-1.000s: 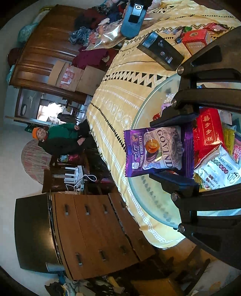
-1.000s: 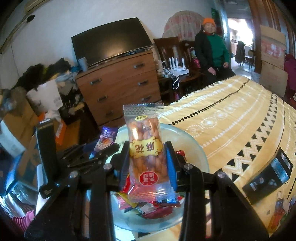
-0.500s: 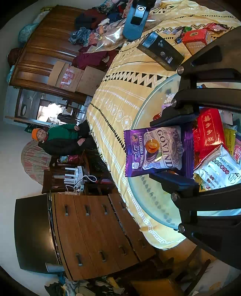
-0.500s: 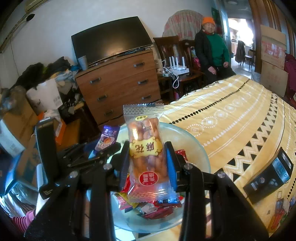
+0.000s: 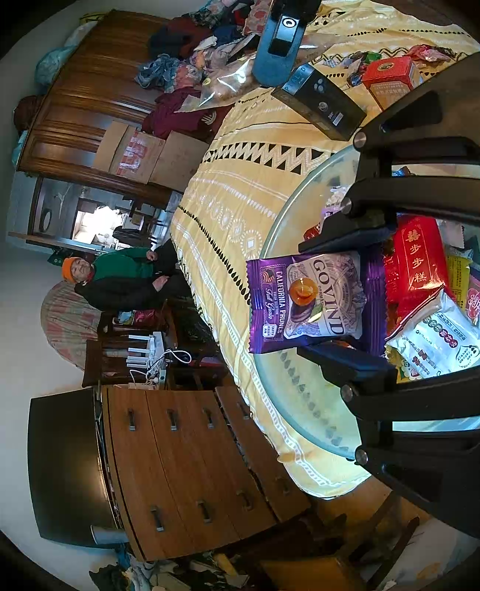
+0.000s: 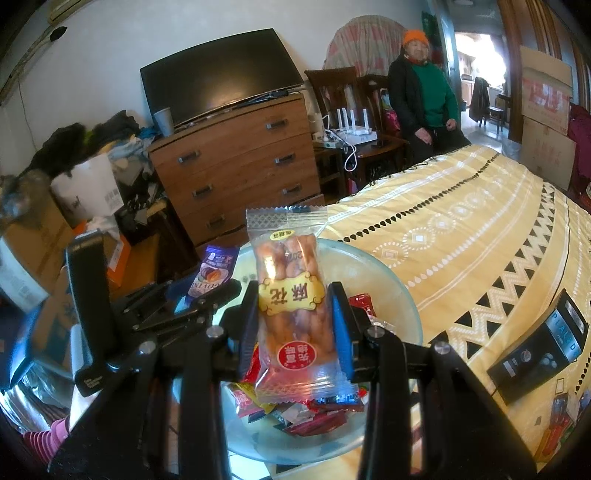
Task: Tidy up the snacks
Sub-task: 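Hold both packets still above the glass bowl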
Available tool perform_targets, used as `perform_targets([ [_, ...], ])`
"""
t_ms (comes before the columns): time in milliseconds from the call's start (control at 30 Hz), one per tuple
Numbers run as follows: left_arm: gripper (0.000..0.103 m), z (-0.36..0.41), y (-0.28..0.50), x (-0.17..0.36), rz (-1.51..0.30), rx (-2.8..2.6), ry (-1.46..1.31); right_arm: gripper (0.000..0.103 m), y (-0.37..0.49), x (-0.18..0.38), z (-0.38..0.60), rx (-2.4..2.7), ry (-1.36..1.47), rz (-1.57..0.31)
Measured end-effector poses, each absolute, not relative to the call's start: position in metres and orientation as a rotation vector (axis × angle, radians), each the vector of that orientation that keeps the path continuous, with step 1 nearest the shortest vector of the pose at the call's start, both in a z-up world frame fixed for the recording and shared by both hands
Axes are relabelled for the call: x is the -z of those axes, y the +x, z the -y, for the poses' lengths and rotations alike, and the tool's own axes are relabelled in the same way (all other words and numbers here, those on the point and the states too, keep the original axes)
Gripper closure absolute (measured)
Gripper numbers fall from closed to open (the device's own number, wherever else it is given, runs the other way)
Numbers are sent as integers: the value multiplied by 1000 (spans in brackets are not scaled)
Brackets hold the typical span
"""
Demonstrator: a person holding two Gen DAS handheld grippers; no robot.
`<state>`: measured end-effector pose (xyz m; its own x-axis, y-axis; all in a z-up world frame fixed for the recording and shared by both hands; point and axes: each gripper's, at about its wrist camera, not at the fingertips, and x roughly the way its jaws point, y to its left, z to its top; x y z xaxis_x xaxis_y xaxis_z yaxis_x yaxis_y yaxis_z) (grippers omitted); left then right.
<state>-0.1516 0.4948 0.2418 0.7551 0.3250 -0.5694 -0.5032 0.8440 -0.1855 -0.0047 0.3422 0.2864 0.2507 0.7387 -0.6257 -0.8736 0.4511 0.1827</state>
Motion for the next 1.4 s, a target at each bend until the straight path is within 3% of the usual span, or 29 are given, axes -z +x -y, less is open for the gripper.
perform_targets([
  [1400, 55, -502, -146, -223, -616, -454, -351, 66, 0, -271, -355, -1088, -242, -765],
])
